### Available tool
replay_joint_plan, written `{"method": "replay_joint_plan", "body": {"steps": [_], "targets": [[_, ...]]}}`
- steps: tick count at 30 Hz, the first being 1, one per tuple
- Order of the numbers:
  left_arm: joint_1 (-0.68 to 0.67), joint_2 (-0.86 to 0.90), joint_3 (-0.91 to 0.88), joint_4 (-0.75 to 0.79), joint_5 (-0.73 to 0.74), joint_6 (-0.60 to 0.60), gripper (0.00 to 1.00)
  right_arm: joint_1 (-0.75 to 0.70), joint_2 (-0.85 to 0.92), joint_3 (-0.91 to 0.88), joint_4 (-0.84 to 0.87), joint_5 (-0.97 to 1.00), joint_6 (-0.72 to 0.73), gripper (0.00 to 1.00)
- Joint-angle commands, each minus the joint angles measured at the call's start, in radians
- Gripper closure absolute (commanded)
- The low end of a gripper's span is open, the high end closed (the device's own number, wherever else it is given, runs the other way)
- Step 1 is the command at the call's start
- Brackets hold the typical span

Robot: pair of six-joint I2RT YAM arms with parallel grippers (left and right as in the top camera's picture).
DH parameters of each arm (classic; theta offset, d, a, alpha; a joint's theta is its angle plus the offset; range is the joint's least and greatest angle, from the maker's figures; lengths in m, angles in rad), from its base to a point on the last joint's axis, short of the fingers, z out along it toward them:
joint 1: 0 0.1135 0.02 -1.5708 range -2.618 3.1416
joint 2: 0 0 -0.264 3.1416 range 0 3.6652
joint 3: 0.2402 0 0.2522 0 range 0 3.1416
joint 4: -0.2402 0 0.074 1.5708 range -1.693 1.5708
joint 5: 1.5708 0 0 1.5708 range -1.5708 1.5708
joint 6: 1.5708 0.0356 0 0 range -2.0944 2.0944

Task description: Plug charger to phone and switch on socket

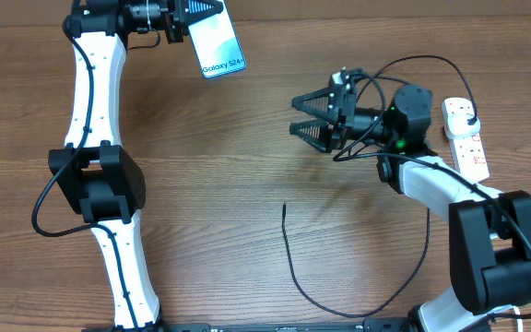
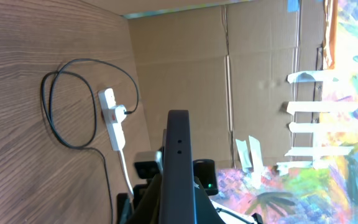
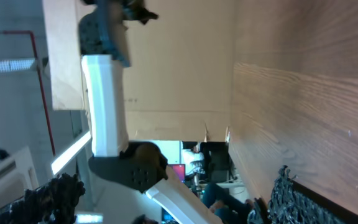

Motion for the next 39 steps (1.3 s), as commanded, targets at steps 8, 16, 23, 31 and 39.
{"method": "replay_joint_plan", "body": {"steps": [8,16,23,31,39], "targets": [[0.0,0.006,0.025,0.005,0.049,0.023,0.96,0.095,-0.018,0.023,-0.27,0.476,-0.209,0.0],[-0.002,0.006,0.025,0.004,0.048,0.053,0.96,0.072,-0.024,0.076,-0.913,0.566,-0.702,0.01],[-0.002,0.006,0.025,0.005,0.037,0.053,0.96,0.177,-0.029,0.347,-1.572,0.921,-1.062,0.0],[-0.005,0.006,0.025,0.004,0.007,0.053,0.96,0.354,-0.009,0.385,-1.668,1.08,-1.051,0.0],[-0.009,0.006,0.025,0.003,0.008,0.056,0.96,0.476,0.053,0.385,-1.685,1.148,-0.986,0.0]]}}
